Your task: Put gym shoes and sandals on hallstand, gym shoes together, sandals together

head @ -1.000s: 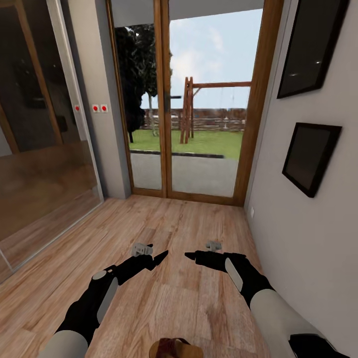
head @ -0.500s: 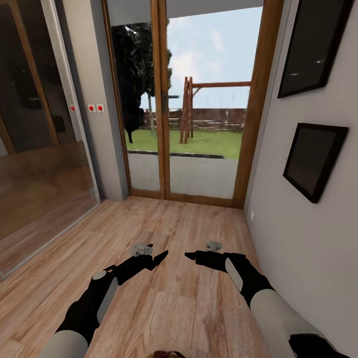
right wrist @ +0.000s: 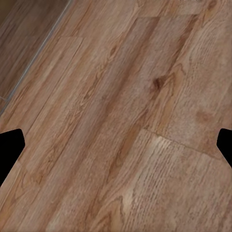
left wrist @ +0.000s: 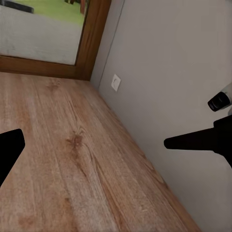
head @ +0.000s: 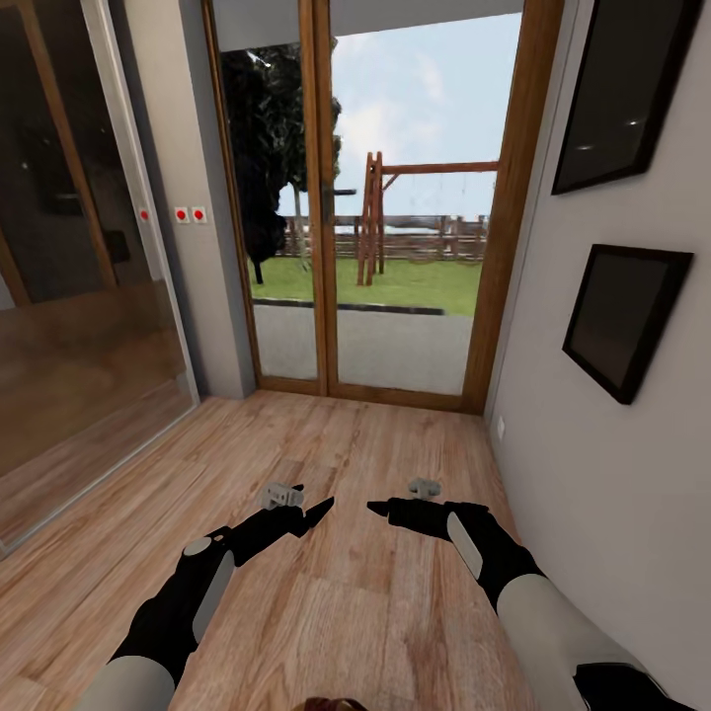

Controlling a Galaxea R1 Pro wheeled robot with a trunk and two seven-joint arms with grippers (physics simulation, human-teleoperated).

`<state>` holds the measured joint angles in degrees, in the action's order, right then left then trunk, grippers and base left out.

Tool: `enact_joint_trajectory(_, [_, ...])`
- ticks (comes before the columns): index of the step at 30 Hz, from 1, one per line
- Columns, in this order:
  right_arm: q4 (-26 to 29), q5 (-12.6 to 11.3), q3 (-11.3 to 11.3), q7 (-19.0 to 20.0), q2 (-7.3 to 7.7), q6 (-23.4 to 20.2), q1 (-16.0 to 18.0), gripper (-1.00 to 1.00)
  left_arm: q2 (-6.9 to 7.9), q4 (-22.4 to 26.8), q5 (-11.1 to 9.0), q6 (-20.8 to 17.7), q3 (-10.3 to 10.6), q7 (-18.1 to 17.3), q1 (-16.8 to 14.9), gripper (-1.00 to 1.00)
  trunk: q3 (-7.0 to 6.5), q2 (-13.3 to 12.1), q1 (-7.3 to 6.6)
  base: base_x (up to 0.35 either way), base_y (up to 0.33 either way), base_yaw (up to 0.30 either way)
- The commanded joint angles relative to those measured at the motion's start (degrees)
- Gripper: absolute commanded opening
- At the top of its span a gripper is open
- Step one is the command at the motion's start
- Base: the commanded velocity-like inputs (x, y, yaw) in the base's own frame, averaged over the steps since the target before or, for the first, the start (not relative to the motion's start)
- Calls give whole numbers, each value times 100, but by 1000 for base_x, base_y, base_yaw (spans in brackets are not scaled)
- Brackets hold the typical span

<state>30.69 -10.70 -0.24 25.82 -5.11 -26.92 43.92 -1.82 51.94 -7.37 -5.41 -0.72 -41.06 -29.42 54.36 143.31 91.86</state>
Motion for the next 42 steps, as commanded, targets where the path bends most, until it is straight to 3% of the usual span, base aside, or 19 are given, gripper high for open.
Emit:
enact_joint_trajectory(1, [7, -46, -3, -5, 0, -43, 2, 100, -2, 0, -54, -57, -8, -25, -3, 100, 6, 2, -1, 57, 0, 0])
enact_joint_trajectory(31, [-10, -2, 28, 8, 6, 5, 3, 100, 19, 42, -20, -71, -92, -25, -3, 100, 6, 2, -1, 8, 0, 0])
enact_joint_trajectory(33, [-36, 371, 267, 15, 8, 29, 1, 100, 25, 72, -11, -390, -95, -25, -7, 100, 6, 2, -1, 0, 0, 0])
enact_joint_trajectory(37, [-49, 736, 552, 18, 9, 41, 2, 100, 36, 220, 0, -823, -95, -22, -9, 100, 72, 6, 7, 0, 0, 0])
enact_joint_trajectory(39, [-53, 891, 672, 19, 8, 45, 1, 100, 76, 360, 5, -1030, -98, -24, -9, 100, 94, 8, 9, 0, 0, 0])
enact_joint_trajectory(42, [-58, 940, 710, 19, 5, 46, 1, 100, 150, 405, 6, -1094, -100, -24, -9, 100, 94, 8, 9, 0, 0, 0])
